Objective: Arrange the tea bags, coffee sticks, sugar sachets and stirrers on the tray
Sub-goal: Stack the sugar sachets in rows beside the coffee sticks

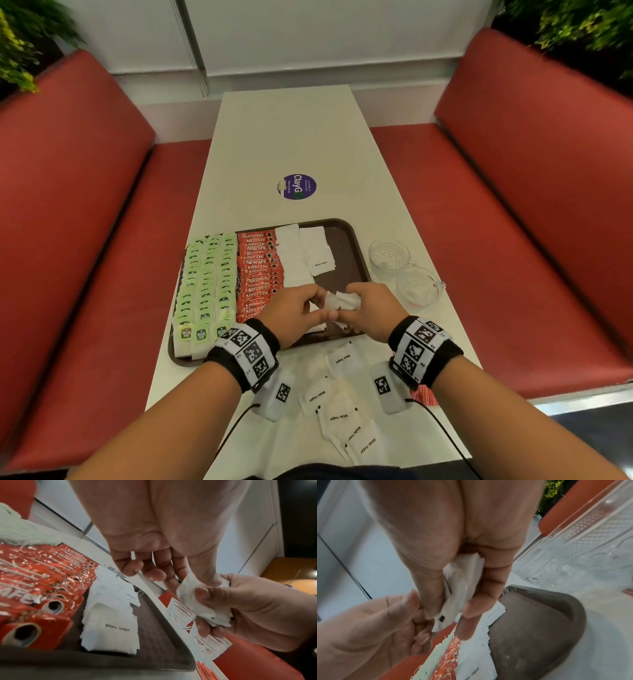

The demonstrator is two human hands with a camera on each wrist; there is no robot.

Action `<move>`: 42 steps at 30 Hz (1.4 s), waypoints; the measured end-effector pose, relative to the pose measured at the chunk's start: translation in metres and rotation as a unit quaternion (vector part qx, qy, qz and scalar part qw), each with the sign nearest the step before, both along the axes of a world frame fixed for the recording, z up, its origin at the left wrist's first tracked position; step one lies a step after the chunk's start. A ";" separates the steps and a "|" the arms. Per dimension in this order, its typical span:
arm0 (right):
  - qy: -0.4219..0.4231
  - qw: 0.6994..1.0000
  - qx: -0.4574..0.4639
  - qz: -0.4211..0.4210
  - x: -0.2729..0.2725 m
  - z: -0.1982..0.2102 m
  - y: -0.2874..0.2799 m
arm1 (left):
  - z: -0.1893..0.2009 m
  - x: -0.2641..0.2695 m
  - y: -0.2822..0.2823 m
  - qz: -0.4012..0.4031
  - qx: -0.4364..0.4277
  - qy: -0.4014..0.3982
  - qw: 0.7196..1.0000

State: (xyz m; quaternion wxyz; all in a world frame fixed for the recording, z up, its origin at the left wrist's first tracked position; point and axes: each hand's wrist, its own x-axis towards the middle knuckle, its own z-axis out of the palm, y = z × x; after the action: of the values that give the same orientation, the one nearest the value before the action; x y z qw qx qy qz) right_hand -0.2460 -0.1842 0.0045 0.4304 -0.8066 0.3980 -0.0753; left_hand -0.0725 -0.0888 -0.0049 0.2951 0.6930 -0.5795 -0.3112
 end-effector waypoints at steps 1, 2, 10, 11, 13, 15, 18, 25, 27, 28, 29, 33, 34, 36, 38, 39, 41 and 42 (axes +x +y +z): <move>-0.011 1.000 0.020 -0.013 0.003 0.001 -0.002 | -0.001 0.003 -0.001 0.000 0.010 0.002 1.000; -0.024 0.999 0.038 -0.021 0.006 0.000 -0.004 | -0.003 0.006 -0.003 0.002 0.016 0.002 1.000; -0.120 0.974 0.184 -0.050 0.019 0.008 -0.017 | 0.004 0.026 -0.033 0.027 -0.006 0.051 0.998; -0.114 0.975 0.182 -0.054 0.019 0.007 -0.022 | 0.005 0.030 -0.039 0.031 -0.011 0.051 0.998; -0.079 0.983 0.153 -0.056 0.020 0.002 -0.031 | 0.005 0.039 -0.053 0.060 -0.028 0.050 0.997; -0.047 0.987 0.138 -0.072 0.019 -0.004 -0.040 | 0.001 0.049 -0.071 0.096 -0.017 0.010 0.995; -0.030 0.987 0.131 -0.088 0.019 -0.010 -0.050 | -0.011 0.060 -0.098 0.102 0.067 -0.107 0.987; 0.026 0.995 0.060 -0.079 0.031 -0.020 -0.066 | -0.037 0.055 -0.129 0.046 0.166 -0.221 0.960; 0.040 0.996 0.042 -0.069 0.035 -0.021 -0.069 | -0.039 0.055 -0.131 0.057 0.160 -0.234 0.957; 0.045 0.996 0.038 -0.066 0.038 -0.021 -0.071 | -0.040 0.055 -0.132 0.060 0.153 -0.239 0.957; 0.053 0.996 0.038 -0.062 0.040 -0.022 -0.072 | -0.042 0.055 -0.132 0.062 0.145 -0.240 0.958; 0.091 0.995 0.009 -0.027 0.053 -0.025 -0.075 | -0.044 0.052 -0.132 0.025 0.132 -0.244 0.960; 0.102 0.995 0.004 -0.017 0.056 -0.024 -0.076 | -0.044 0.053 -0.131 0.018 0.135 -0.246 0.960; 0.116 0.993 0.001 -0.006 0.062 -0.026 -0.078 | -0.042 0.061 -0.129 0.041 0.126 -0.226 0.965; 0.127 0.992 -0.002 -0.001 0.068 -0.031 -0.082 | -0.038 0.080 -0.127 0.108 0.116 -0.213 0.964; 0.130 0.992 -0.002 -0.001 0.071 -0.035 -0.084 | -0.037 0.092 -0.126 0.136 0.118 -0.222 0.958; 0.141 0.990 0.008 -0.002 0.075 -0.041 -0.087 | -0.037 0.117 -0.123 0.169 0.153 -0.253 0.940; 0.148 0.989 0.011 0.000 0.078 -0.042 -0.088 | -0.038 0.127 -0.122 0.175 0.180 -0.267 0.930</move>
State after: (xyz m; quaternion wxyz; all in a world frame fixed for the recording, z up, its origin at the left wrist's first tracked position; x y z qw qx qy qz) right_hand -0.1683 -0.2722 -0.0371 0.3756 -0.8039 0.4584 0.0498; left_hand 0.0550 -0.2110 -0.0427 0.0495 0.8825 -0.4406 -0.1571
